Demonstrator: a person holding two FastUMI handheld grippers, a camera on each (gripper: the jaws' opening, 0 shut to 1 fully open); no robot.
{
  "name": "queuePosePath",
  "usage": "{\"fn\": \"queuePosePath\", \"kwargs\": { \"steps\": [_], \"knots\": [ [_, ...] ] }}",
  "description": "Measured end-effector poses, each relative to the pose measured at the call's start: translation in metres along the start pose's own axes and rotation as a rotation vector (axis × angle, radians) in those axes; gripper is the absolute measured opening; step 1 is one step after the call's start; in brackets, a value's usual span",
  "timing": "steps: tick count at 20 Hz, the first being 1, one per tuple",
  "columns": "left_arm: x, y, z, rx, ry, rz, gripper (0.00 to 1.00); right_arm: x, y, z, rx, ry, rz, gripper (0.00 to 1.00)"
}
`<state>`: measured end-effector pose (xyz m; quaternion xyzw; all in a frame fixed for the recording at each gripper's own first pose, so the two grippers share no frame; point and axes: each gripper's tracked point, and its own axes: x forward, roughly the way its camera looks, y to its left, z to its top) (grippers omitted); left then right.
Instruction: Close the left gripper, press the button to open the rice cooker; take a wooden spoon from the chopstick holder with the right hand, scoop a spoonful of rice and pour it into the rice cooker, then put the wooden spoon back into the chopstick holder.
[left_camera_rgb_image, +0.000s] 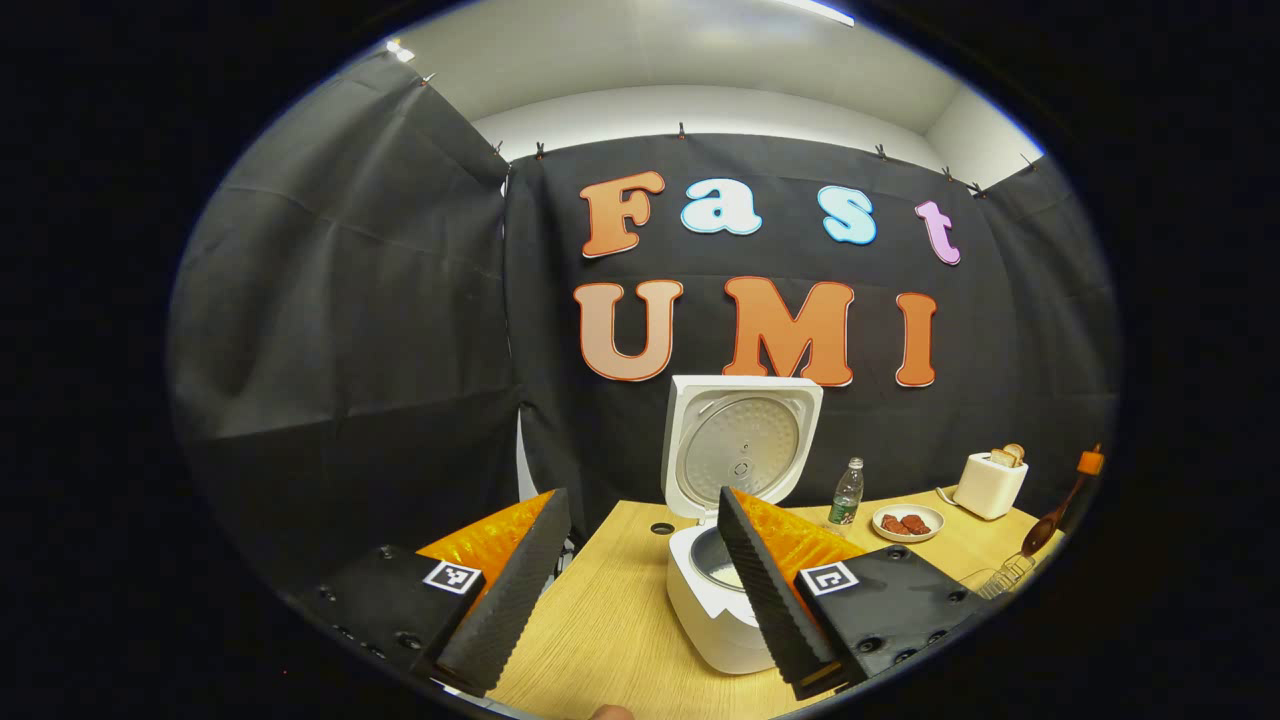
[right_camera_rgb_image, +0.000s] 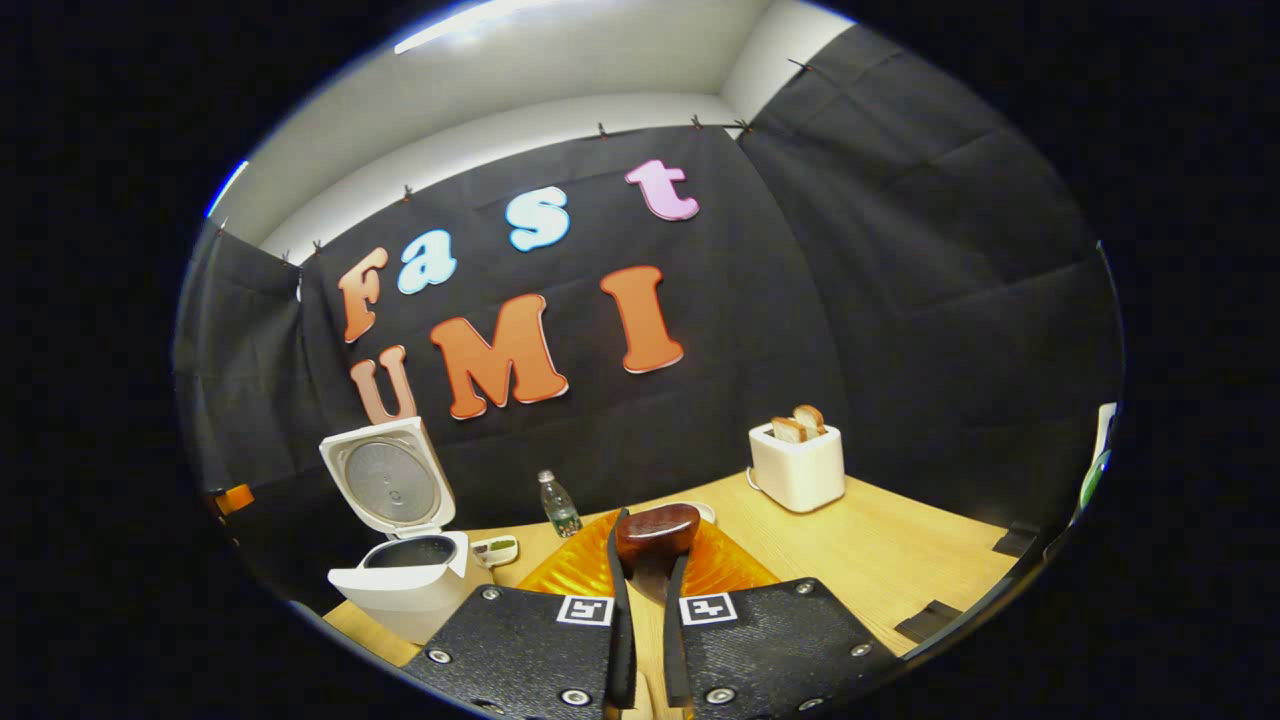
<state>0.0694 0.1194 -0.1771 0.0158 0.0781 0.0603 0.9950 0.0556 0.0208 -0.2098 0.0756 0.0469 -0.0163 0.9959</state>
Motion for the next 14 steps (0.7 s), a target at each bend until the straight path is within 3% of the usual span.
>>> {"fn": "queuePosePath", "kwargs": {
  "steps": [4,6,7,8,9,14],
  "knots": [
    [0.007,0.007,-0.006,0.009,0.020,-0.009,1.00,-0.009,0.065,0.000,-0.105,-0.035,0.096,0.10],
    [0.010,0.008,-0.003,0.010,0.016,-0.011,1.00,-0.011,0.089,-0.015,-0.137,-0.019,0.133,0.14],
    [0.011,0.009,-0.001,0.013,0.012,-0.009,1.00,-0.010,0.098,-0.026,-0.146,-0.004,0.151,0.10],
    [0.012,0.010,0.001,0.015,0.007,-0.005,1.00,-0.009,0.106,-0.038,-0.147,0.016,0.166,0.14],
    [0.015,0.010,0.005,0.014,0.003,-0.002,1.00,-0.007,0.112,-0.051,-0.150,0.037,0.177,0.10],
    [0.017,0.006,0.020,0.011,-0.019,-0.013,1.00,0.013,0.108,-0.116,-0.201,0.140,0.139,0.10]
  ]
}}
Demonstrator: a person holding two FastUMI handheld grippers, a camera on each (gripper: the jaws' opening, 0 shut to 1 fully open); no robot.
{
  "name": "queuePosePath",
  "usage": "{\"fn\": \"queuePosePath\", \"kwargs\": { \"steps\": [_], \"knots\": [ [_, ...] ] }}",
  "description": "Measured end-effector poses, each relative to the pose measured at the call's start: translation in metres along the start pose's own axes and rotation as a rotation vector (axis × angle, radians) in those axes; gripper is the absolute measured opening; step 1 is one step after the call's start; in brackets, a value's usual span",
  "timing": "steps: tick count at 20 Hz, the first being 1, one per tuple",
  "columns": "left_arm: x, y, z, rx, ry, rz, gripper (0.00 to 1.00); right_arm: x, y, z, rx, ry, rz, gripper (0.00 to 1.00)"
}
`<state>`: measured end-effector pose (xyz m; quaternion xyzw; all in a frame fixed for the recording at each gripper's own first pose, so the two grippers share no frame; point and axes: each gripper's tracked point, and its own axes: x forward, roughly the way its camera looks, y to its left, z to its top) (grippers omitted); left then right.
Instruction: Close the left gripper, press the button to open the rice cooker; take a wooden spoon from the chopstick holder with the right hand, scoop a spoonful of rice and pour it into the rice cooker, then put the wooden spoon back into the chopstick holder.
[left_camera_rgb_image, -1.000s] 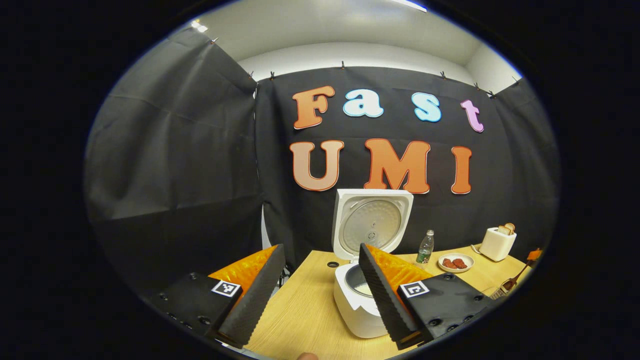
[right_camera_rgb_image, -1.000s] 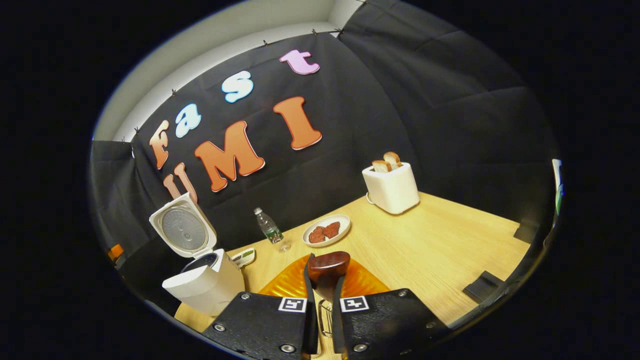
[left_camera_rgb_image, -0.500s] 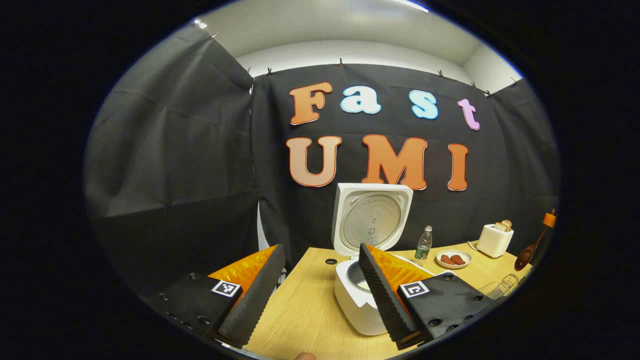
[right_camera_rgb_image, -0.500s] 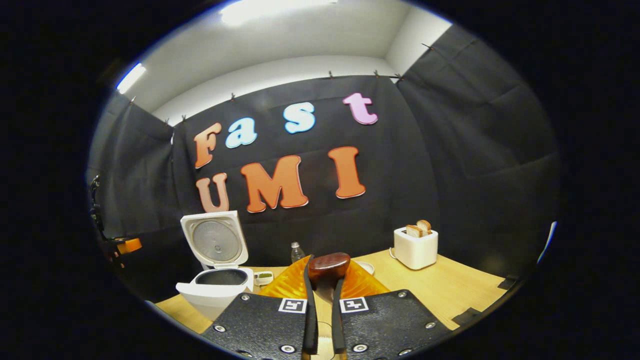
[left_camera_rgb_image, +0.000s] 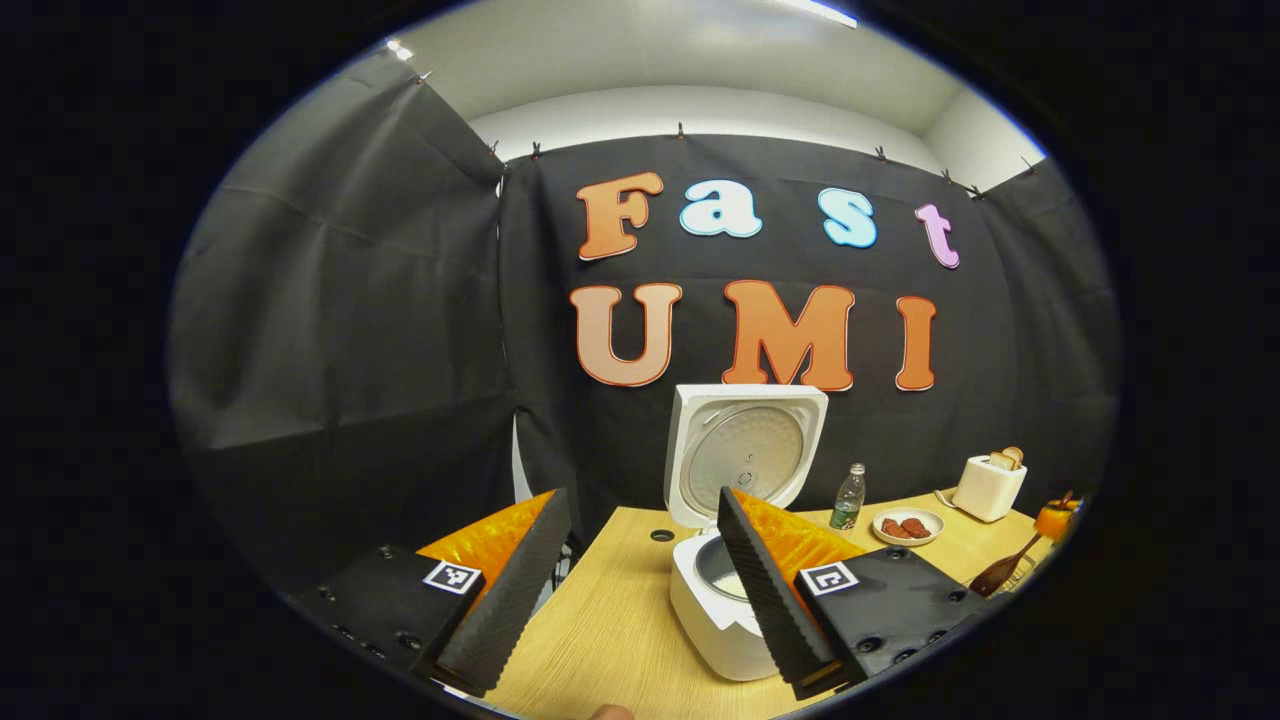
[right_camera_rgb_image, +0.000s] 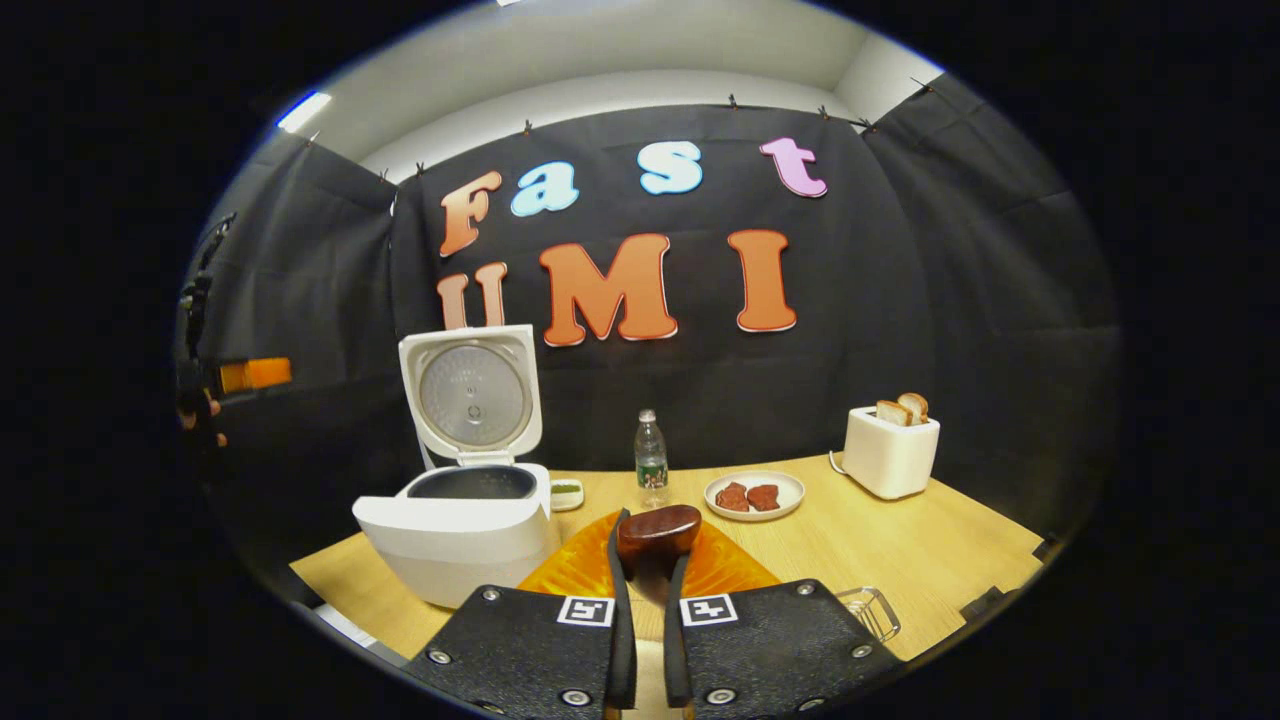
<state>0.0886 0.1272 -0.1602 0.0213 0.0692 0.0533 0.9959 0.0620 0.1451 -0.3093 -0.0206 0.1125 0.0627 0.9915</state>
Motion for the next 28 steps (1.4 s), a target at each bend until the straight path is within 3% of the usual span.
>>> {"fn": "queuePosePath", "kwargs": {
  "steps": [7,10,15,20,28],
  "knots": [
    [0.010,-0.006,0.000,0.007,0.012,-0.015,1.00,0.021,0.004,-0.049,-0.021,0.091,-0.038,0.10],
    [0.014,-0.003,-0.005,-0.002,0.024,-0.016,1.00,0.022,0.014,-0.057,0.044,0.098,-0.020,0.10],
    [0.015,-0.002,-0.009,-0.011,0.032,-0.020,1.00,0.028,0.026,-0.059,0.304,0.090,0.024,0.10],
    [0.016,-0.001,-0.010,-0.018,0.034,-0.020,1.00,0.032,0.018,-0.063,0.544,0.094,0.019,0.10],
    [0.015,-0.005,-0.015,-0.028,0.049,-0.026,1.00,0.038,-0.014,-0.082,0.928,0.129,-0.106,0.10]
  ]
}}
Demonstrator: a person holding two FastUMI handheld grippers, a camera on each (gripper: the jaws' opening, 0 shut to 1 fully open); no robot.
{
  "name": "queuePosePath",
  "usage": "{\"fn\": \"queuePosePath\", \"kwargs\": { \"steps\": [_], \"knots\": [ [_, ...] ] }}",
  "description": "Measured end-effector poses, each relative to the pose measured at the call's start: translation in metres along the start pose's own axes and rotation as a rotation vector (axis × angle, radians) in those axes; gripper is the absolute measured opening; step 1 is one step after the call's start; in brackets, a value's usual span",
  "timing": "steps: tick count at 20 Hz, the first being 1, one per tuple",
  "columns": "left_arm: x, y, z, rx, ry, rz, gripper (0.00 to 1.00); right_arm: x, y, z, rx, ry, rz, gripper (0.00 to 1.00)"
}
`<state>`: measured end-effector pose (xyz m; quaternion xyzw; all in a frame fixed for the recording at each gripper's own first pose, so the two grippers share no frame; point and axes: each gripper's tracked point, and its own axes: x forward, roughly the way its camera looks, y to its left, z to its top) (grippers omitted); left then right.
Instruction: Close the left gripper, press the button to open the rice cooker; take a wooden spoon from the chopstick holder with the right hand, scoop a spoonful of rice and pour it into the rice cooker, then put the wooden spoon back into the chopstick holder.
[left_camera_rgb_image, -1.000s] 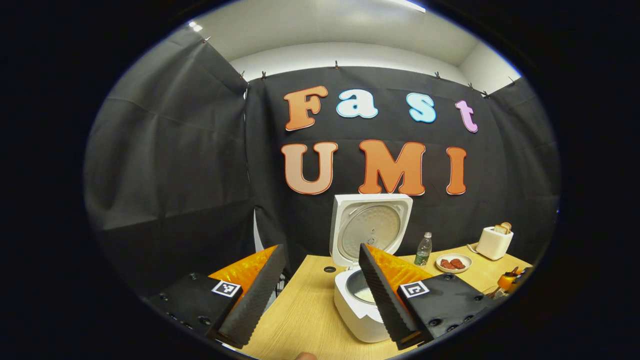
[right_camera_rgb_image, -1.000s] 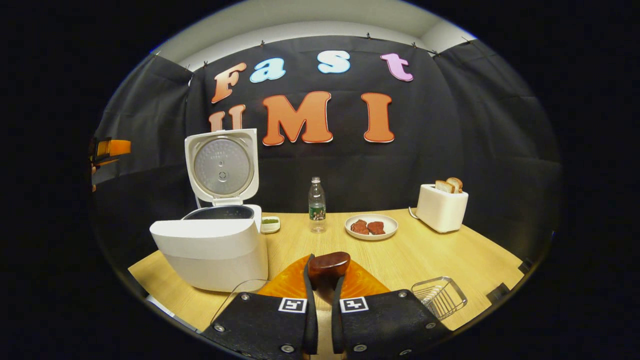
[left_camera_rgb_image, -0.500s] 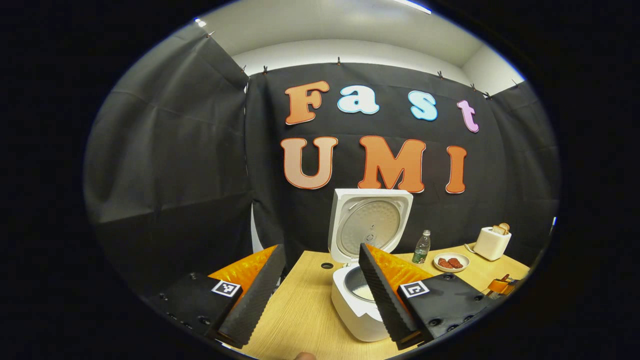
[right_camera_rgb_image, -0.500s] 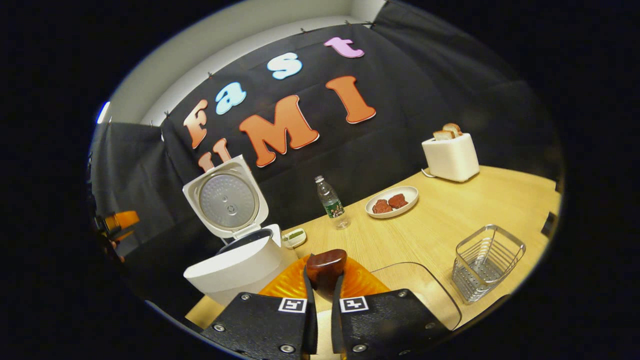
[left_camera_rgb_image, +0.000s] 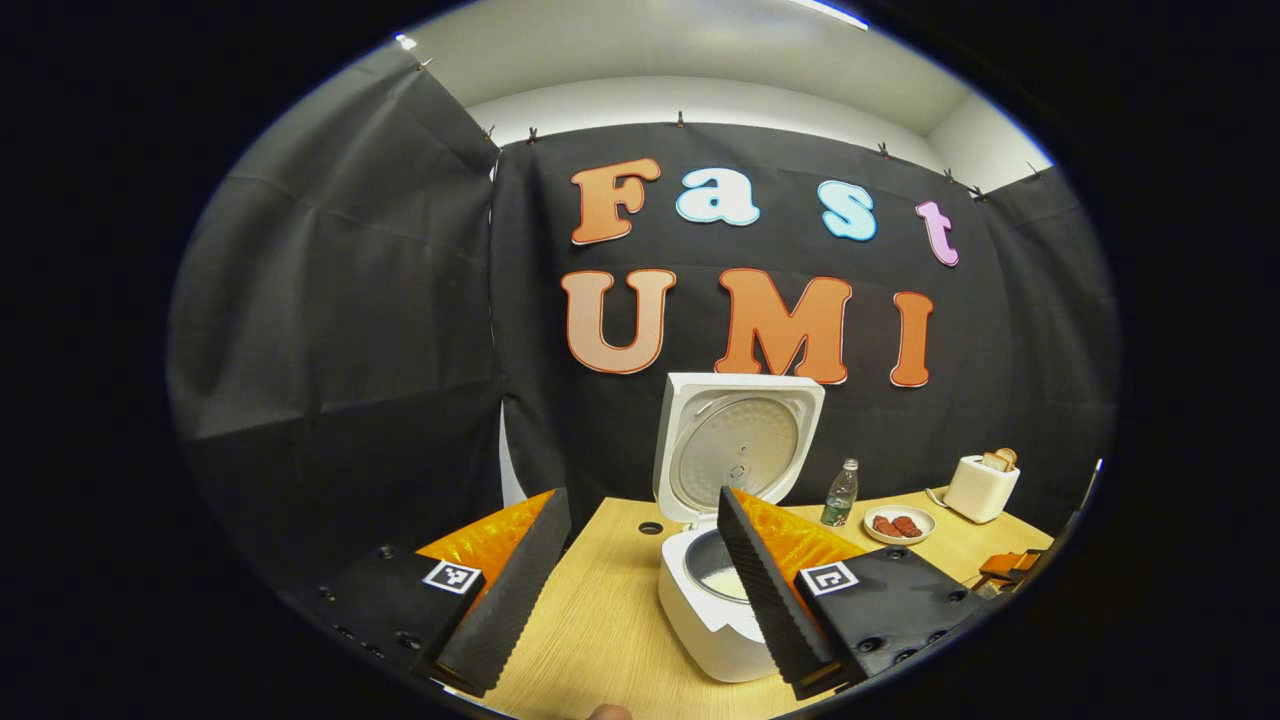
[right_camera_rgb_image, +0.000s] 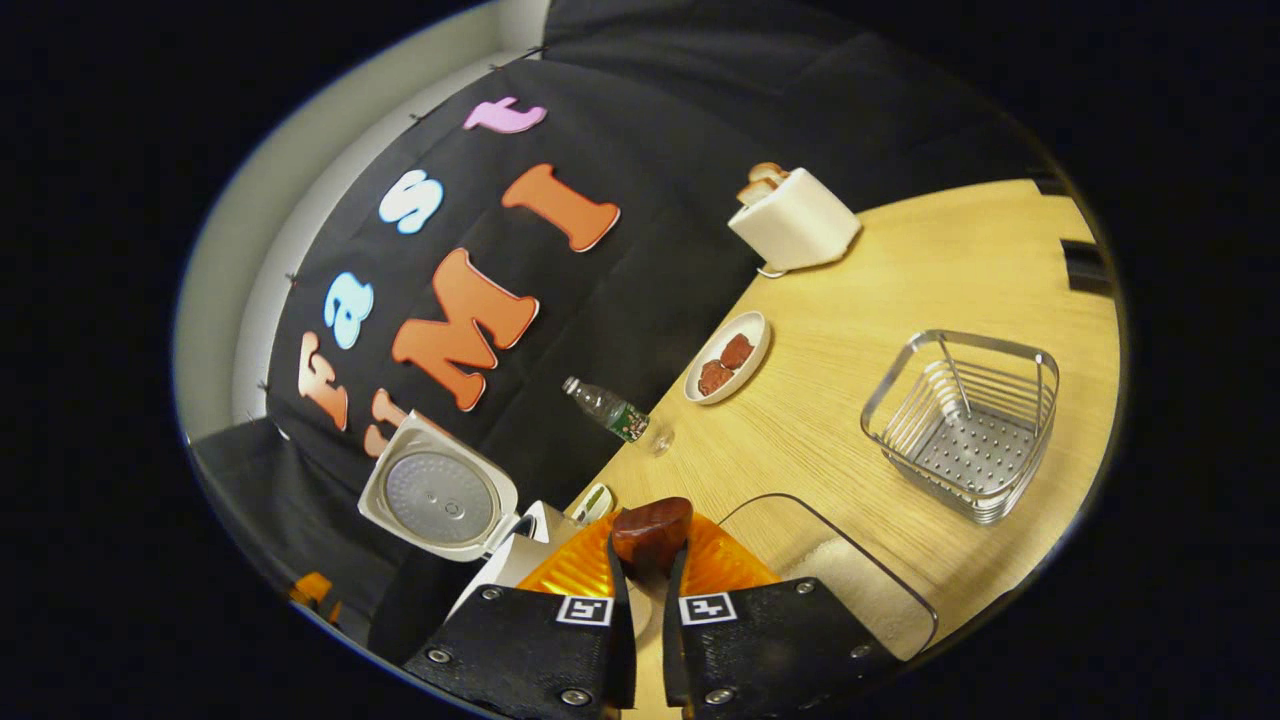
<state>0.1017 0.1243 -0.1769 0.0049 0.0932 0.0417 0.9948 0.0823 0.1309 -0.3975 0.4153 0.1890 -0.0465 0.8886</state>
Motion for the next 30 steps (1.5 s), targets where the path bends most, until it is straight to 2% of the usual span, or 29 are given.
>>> {"fn": "queuePosePath", "kwargs": {
  "steps": [10,14,24,30],
  "knots": [
    [-0.005,-0.007,0.008,0.020,-0.003,0.004,0.99,-0.001,0.000,-0.003,0.228,0.064,0.014,0.10],
    [-0.008,-0.005,0.009,0.017,-0.004,0.015,1.00,-0.004,0.000,0.011,0.245,0.036,0.011,0.10],
    [-0.014,-0.008,0.008,0.017,0.004,0.031,1.00,-0.024,0.017,0.060,0.350,0.015,0.065,0.10],
    [-0.014,-0.012,0.009,0.024,0.002,0.033,1.00,-0.022,0.038,0.093,0.348,-0.021,0.075,0.10]
  ]
}}
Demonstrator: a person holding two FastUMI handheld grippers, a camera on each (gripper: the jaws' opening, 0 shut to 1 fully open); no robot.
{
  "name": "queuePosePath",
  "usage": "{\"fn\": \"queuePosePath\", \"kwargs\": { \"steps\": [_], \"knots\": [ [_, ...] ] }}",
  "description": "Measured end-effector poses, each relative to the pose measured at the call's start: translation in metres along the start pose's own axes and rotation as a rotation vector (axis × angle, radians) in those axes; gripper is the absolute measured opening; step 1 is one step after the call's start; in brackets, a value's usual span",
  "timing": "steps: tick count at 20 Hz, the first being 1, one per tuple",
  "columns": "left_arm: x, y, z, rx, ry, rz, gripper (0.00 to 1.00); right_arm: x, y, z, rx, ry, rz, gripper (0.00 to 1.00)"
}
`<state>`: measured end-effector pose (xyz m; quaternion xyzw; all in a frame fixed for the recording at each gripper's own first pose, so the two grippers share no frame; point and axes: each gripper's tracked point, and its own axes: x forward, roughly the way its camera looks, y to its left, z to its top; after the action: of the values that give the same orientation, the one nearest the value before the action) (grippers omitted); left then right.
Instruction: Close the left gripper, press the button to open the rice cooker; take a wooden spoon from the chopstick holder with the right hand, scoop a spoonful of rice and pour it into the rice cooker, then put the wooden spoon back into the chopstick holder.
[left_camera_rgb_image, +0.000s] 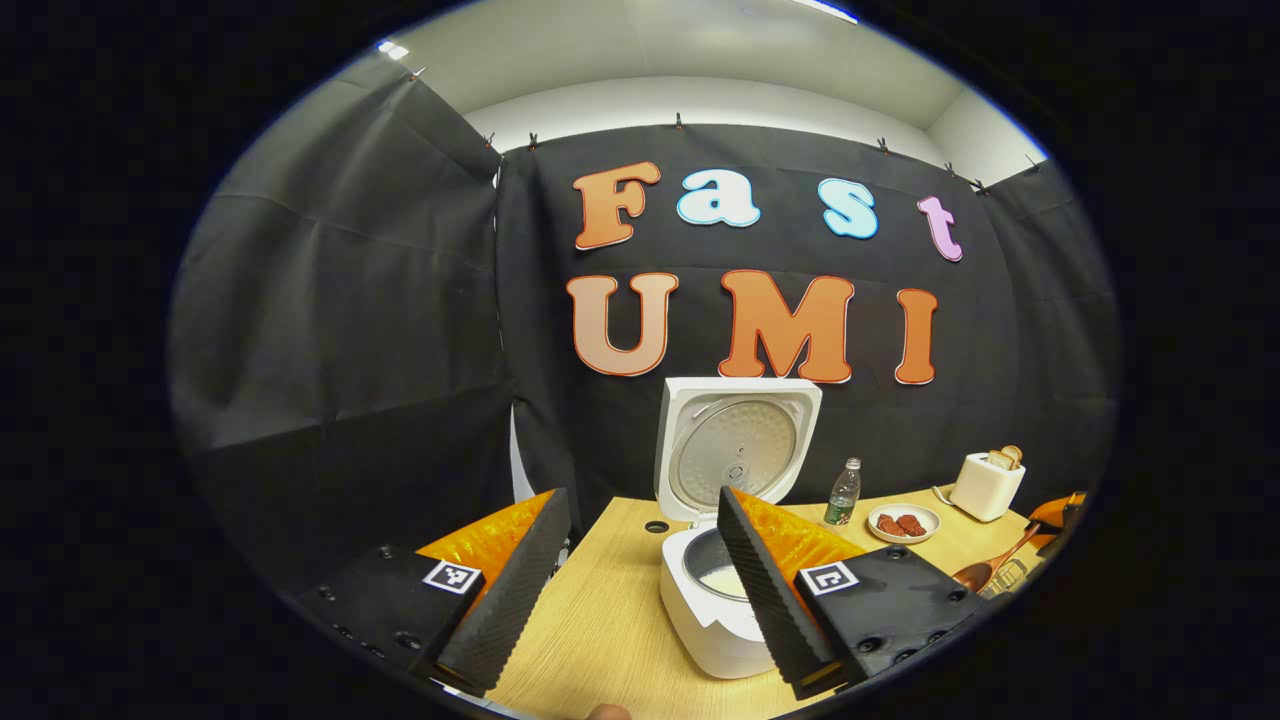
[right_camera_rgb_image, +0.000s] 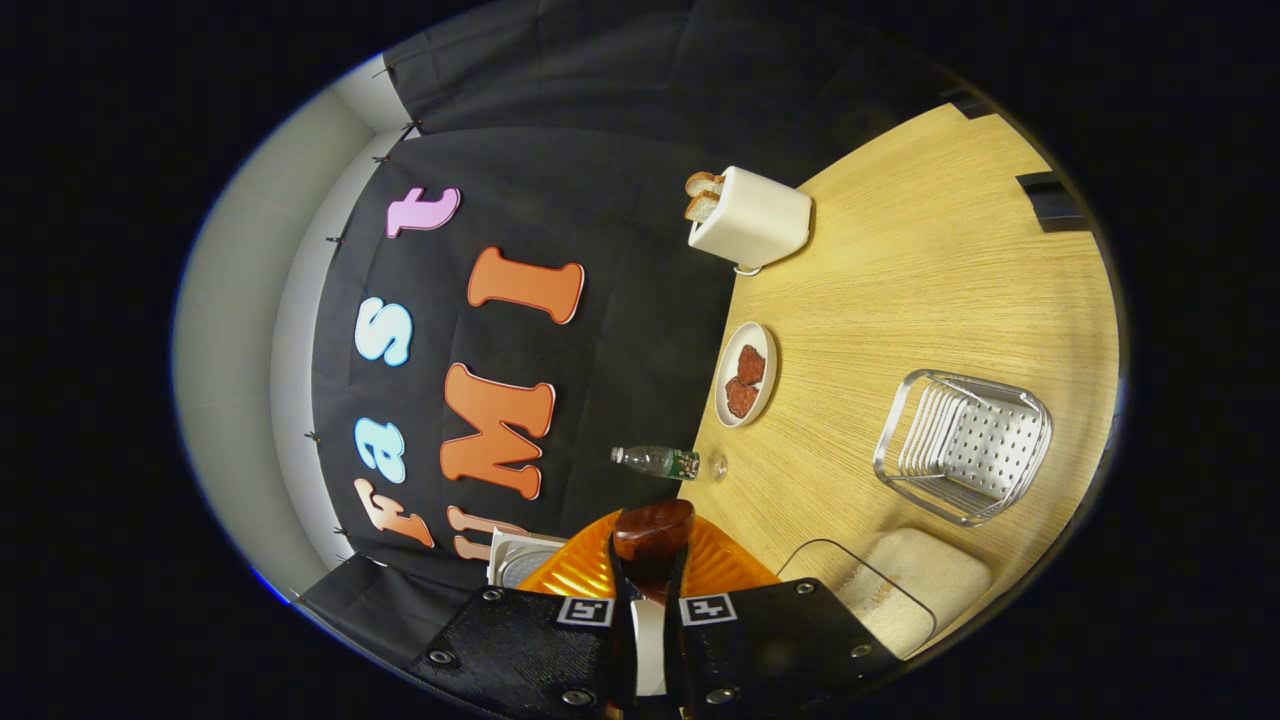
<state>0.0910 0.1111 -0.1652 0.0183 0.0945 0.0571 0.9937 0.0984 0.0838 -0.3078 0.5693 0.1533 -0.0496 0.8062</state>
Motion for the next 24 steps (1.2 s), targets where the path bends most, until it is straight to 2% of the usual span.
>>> {"fn": "queuePosePath", "kwargs": {
  "steps": [9,13,19,24],
  "knots": [
    [0.006,-0.005,0.003,0.014,0.002,-0.007,1.00,0.027,0.094,0.015,-0.013,-0.019,0.092,0.10],
    [0.009,-0.005,0.002,0.023,0.005,-0.006,1.00,0.049,0.134,0.019,-0.032,-0.044,0.109,0.10],
    [0.022,0.004,-0.008,0.028,0.019,0.004,1.00,0.090,0.188,-0.013,-0.084,0.000,0.126,0.10],
    [0.033,0.017,-0.019,0.019,0.049,0.022,1.00,0.125,0.221,-0.065,-0.164,0.070,0.131,0.10]
  ]
}}
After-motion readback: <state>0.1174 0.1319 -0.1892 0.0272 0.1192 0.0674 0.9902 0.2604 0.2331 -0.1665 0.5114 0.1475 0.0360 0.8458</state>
